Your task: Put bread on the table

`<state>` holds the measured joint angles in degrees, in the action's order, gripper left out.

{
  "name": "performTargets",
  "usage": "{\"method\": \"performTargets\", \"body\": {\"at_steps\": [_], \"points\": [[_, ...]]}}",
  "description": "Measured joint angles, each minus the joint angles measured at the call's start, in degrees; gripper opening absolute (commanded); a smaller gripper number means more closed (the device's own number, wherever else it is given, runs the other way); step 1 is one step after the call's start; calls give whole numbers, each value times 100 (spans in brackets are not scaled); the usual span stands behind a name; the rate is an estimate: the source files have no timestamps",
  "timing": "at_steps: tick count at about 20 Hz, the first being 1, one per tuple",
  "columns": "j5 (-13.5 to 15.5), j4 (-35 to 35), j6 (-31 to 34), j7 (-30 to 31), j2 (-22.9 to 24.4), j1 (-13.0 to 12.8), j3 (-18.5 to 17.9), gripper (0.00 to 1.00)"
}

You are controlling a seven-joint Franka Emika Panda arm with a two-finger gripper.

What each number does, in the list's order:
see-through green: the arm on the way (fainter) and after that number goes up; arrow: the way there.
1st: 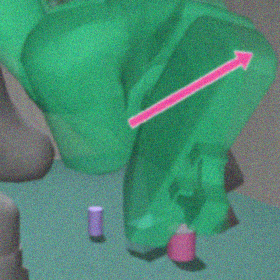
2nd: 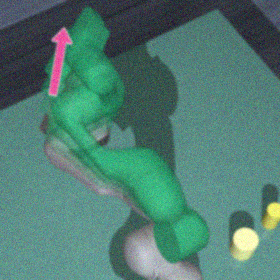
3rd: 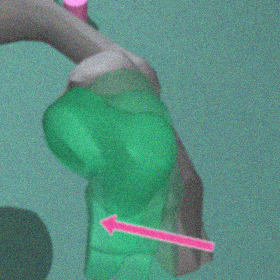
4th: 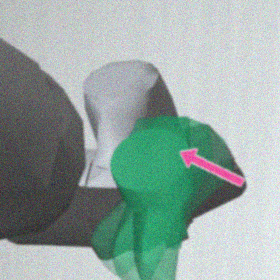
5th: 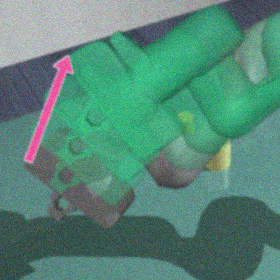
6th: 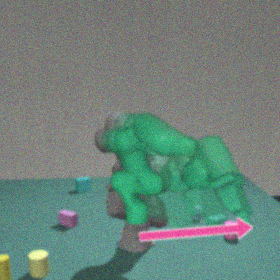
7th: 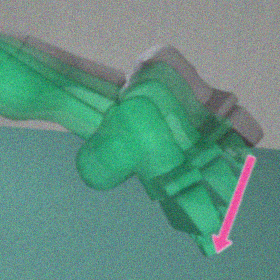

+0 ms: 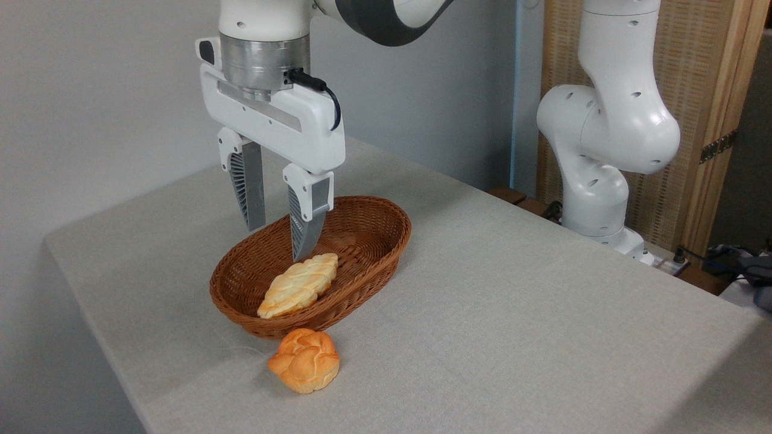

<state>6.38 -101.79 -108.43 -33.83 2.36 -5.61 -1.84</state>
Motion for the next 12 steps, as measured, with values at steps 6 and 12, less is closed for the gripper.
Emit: {"method": "performTargets", "body": {"at_steps": [6,12], "points": [[0,7,115,0,5,10,38,100],[0,7,137,0,5,10,42,100]]}}
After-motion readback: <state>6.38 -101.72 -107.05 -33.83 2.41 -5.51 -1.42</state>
